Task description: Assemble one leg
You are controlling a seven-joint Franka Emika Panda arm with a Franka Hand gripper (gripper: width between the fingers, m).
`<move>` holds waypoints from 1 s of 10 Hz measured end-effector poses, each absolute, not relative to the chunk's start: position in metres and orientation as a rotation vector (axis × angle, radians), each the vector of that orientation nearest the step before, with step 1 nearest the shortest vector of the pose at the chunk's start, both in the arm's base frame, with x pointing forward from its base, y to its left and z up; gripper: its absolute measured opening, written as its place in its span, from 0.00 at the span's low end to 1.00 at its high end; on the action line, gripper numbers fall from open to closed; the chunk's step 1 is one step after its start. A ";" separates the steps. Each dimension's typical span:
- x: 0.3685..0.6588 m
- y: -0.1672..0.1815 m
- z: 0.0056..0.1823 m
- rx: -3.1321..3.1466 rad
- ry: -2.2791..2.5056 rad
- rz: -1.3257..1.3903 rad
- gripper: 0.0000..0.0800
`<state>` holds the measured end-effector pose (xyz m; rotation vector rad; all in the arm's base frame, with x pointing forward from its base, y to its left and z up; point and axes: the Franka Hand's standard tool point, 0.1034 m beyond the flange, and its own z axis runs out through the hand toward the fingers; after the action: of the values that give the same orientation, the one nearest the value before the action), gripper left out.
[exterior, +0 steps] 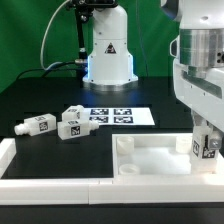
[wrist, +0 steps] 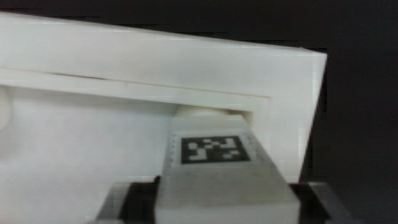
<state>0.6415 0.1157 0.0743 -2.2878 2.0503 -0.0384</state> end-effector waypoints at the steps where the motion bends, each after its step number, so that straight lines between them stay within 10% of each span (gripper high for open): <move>1: 0.641 0.116 0.074 -2.305 2.032 -0.039 0.47; 3: 0.641 0.113 0.074 -2.594 1.668 -0.052 0.76; 10: 0.639 0.112 0.071 -3.042 0.617 -0.075 0.81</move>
Offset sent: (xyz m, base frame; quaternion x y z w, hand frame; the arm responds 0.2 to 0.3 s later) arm 0.0007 0.0126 -0.0003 0.0110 -0.0530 -0.4307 0.9009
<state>0.6389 0.1116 0.0713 -3.0415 0.6169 -0.0750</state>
